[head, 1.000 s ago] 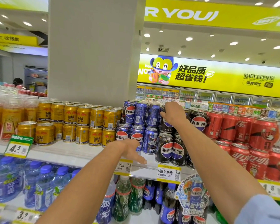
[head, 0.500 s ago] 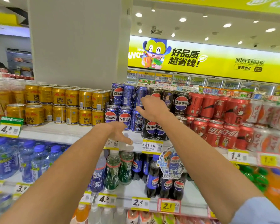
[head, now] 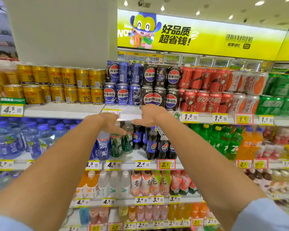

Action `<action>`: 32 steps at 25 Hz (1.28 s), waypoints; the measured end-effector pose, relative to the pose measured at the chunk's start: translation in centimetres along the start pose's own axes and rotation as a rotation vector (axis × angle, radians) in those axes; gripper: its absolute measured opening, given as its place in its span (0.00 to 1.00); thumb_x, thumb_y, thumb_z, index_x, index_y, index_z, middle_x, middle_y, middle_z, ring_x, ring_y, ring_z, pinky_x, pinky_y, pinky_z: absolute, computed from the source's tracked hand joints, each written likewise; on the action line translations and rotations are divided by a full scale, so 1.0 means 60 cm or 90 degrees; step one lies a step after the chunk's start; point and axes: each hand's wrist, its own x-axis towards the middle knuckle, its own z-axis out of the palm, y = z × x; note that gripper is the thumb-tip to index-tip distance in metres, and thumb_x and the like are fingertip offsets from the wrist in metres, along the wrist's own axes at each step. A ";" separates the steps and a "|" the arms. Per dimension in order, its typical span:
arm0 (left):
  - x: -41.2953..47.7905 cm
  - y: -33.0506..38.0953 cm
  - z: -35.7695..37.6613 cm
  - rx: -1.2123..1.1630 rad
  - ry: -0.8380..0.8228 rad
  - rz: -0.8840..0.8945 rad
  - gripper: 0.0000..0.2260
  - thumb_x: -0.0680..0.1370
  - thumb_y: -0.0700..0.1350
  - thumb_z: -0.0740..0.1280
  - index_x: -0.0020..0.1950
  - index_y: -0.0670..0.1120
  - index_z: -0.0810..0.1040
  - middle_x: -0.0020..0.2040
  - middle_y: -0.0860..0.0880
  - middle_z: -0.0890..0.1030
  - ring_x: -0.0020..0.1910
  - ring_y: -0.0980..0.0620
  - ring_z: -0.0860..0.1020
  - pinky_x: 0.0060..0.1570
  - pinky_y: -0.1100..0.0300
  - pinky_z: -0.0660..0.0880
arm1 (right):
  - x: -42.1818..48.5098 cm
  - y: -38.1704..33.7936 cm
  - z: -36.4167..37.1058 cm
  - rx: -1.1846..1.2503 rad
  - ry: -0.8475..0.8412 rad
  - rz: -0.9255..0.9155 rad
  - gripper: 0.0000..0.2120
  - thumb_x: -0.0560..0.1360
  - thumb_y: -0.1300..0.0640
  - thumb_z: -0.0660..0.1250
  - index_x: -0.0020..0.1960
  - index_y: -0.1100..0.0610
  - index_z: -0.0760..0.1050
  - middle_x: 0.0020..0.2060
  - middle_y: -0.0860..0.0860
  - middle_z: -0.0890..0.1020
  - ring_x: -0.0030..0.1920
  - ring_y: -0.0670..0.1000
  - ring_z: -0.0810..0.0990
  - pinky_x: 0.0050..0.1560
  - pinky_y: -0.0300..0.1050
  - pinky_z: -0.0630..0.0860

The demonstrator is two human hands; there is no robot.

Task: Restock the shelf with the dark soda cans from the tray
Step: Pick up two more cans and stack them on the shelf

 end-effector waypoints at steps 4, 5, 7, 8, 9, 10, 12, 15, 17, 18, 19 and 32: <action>-0.068 -0.022 0.067 -0.008 -0.031 0.016 0.44 0.70 0.72 0.67 0.76 0.47 0.64 0.72 0.44 0.71 0.69 0.41 0.72 0.65 0.48 0.72 | -0.062 -0.061 0.069 0.021 -0.057 0.007 0.35 0.74 0.28 0.62 0.57 0.60 0.76 0.49 0.55 0.80 0.51 0.59 0.79 0.46 0.53 0.76; -0.080 -0.031 0.091 -0.013 -0.044 0.023 0.44 0.69 0.72 0.67 0.77 0.46 0.63 0.73 0.44 0.71 0.69 0.41 0.72 0.66 0.46 0.71 | -0.075 -0.079 0.090 0.027 -0.077 0.012 0.35 0.73 0.27 0.62 0.56 0.60 0.77 0.48 0.55 0.79 0.51 0.59 0.80 0.48 0.54 0.77; -0.101 -0.050 0.140 -0.024 -0.072 0.022 0.43 0.71 0.70 0.67 0.76 0.44 0.64 0.74 0.43 0.71 0.69 0.41 0.72 0.67 0.48 0.71 | -0.089 -0.113 0.142 0.040 -0.118 0.023 0.37 0.72 0.26 0.62 0.57 0.59 0.76 0.50 0.55 0.80 0.52 0.59 0.79 0.51 0.55 0.78; -0.114 -0.055 0.164 -0.023 -0.082 0.021 0.40 0.73 0.68 0.67 0.75 0.43 0.65 0.73 0.42 0.71 0.69 0.40 0.72 0.66 0.50 0.71 | -0.096 -0.128 0.170 0.043 -0.131 0.023 0.37 0.71 0.25 0.62 0.58 0.59 0.76 0.53 0.56 0.80 0.53 0.60 0.79 0.52 0.55 0.78; -0.127 -0.059 0.185 -0.029 -0.087 0.014 0.38 0.74 0.66 0.67 0.75 0.42 0.66 0.72 0.42 0.72 0.69 0.41 0.72 0.65 0.51 0.71 | -0.100 -0.140 0.199 0.044 -0.141 0.019 0.38 0.70 0.25 0.62 0.60 0.58 0.76 0.56 0.56 0.81 0.55 0.60 0.80 0.53 0.54 0.78; -0.137 -0.071 0.213 -0.046 -0.093 0.012 0.37 0.75 0.65 0.67 0.74 0.42 0.67 0.70 0.43 0.73 0.69 0.41 0.72 0.64 0.53 0.71 | -0.104 -0.156 0.230 0.047 -0.149 0.014 0.39 0.69 0.25 0.63 0.61 0.58 0.76 0.58 0.56 0.81 0.57 0.60 0.80 0.54 0.54 0.78; -0.155 -0.098 0.280 -0.087 -0.124 0.009 0.33 0.75 0.63 0.69 0.72 0.44 0.70 0.65 0.47 0.76 0.67 0.44 0.74 0.59 0.56 0.71 | -0.109 -0.190 0.299 0.053 -0.181 -0.006 0.36 0.71 0.28 0.65 0.62 0.59 0.76 0.59 0.57 0.81 0.61 0.60 0.79 0.56 0.53 0.77; -0.180 -0.153 0.408 -0.110 -0.160 -0.038 0.38 0.72 0.70 0.66 0.72 0.46 0.70 0.69 0.44 0.76 0.67 0.42 0.74 0.64 0.51 0.72 | -0.120 -0.251 0.418 0.079 -0.258 -0.051 0.37 0.72 0.28 0.65 0.63 0.59 0.75 0.60 0.57 0.80 0.62 0.60 0.78 0.57 0.53 0.75; -0.198 -0.183 0.494 -0.139 -0.184 -0.073 0.42 0.69 0.74 0.65 0.70 0.43 0.72 0.68 0.43 0.77 0.63 0.44 0.77 0.61 0.56 0.75 | -0.129 -0.292 0.510 0.106 -0.292 -0.068 0.36 0.72 0.28 0.65 0.63 0.58 0.76 0.59 0.56 0.80 0.61 0.59 0.78 0.54 0.51 0.74; -0.209 -0.193 0.533 -0.180 -0.209 -0.113 0.37 0.72 0.69 0.68 0.69 0.42 0.73 0.67 0.43 0.77 0.60 0.47 0.77 0.54 0.62 0.75 | -0.137 -0.311 0.556 0.120 -0.304 -0.075 0.35 0.72 0.29 0.66 0.63 0.57 0.76 0.58 0.56 0.80 0.60 0.58 0.79 0.54 0.50 0.74; -0.218 -0.207 0.583 -0.203 -0.237 -0.144 0.31 0.75 0.61 0.71 0.69 0.43 0.73 0.67 0.44 0.77 0.57 0.50 0.76 0.48 0.67 0.73 | -0.144 -0.332 0.609 0.144 -0.312 -0.091 0.33 0.72 0.32 0.68 0.64 0.56 0.76 0.58 0.56 0.81 0.61 0.58 0.80 0.55 0.49 0.75; -0.219 -0.355 1.509 -0.238 -0.235 -0.262 0.37 0.71 0.65 0.70 0.71 0.43 0.68 0.65 0.42 0.73 0.67 0.41 0.70 0.62 0.50 0.71 | -0.237 -0.569 1.496 0.238 -0.373 -0.105 0.39 0.67 0.33 0.72 0.70 0.54 0.70 0.64 0.54 0.76 0.66 0.57 0.75 0.63 0.55 0.75</action>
